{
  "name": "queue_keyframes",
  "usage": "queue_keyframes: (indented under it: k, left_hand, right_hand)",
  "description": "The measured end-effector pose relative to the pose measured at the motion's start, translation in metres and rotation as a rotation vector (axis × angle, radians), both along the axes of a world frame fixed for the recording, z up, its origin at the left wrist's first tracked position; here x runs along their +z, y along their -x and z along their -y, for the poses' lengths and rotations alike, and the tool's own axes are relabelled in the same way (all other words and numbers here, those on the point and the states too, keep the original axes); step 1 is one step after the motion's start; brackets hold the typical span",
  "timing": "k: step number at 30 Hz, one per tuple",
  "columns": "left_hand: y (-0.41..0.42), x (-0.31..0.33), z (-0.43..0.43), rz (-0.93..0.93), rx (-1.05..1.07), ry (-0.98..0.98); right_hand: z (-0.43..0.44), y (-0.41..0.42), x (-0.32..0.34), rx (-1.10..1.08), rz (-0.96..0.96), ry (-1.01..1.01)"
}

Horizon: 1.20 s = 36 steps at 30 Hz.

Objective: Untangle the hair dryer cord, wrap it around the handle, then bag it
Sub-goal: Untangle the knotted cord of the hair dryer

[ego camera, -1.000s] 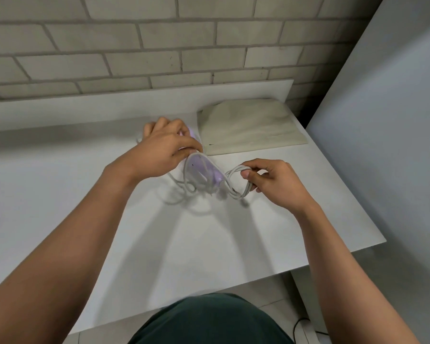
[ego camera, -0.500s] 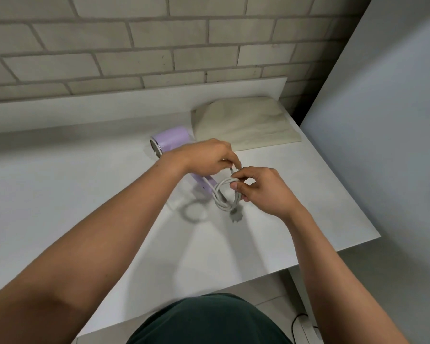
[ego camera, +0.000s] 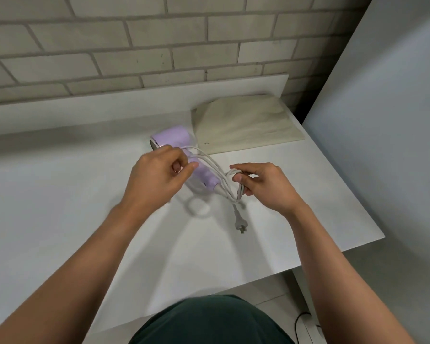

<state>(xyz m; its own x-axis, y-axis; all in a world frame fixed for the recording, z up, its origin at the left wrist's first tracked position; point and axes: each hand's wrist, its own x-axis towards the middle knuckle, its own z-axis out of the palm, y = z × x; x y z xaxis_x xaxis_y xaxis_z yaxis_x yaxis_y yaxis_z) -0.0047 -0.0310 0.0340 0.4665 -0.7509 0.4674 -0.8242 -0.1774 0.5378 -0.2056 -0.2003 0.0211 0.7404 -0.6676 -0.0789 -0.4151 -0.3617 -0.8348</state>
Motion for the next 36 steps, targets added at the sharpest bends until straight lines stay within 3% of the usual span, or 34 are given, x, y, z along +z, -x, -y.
queue_keyframes:
  k: [5, 9, 15, 19, 22, 27, 29, 32, 36]
  left_hand:
    - [0.005, -0.013, -0.006, -0.032, 0.174, -0.057]
    - [-0.003, -0.001, 0.003, 0.042, 0.002, -0.094]
    - [-0.005, 0.019, 0.029, 0.345, -0.175, -0.1]
    - [0.005, 0.02, 0.04, 0.525, -0.181, -0.09]
    - [0.015, 0.024, 0.039, 0.414, -0.229, -0.124]
    - [0.003, 0.023, 0.028, 0.176, -0.513, -0.331]
    - [-0.001, 0.026, 0.024, 0.166, -0.582, -0.356]
    - [-0.005, 0.029, 0.021, 0.176, -0.612, -0.234]
    - [-0.007, 0.023, 0.018, 0.393, -0.6, -0.157]
  right_hand:
    - [-0.008, -0.006, 0.002, 0.039, 0.015, -0.073]
    - [-0.017, -0.011, 0.001, 0.067, 0.062, -0.103]
    - [-0.026, -0.016, -0.007, 0.078, 0.087, -0.09]
    - [-0.026, -0.015, -0.003, 0.08, 0.139, -0.127]
    - [-0.022, -0.015, 0.001, 0.058, 0.173, -0.179]
    - [-0.021, -0.017, 0.01, 0.048, 0.213, -0.202]
    - [-0.018, -0.018, 0.012, 0.045, 0.221, -0.224]
    - [-0.018, -0.022, 0.014, 0.09, 0.18, -0.233]
    - [-0.02, -0.023, 0.015, 0.157, 0.108, -0.227]
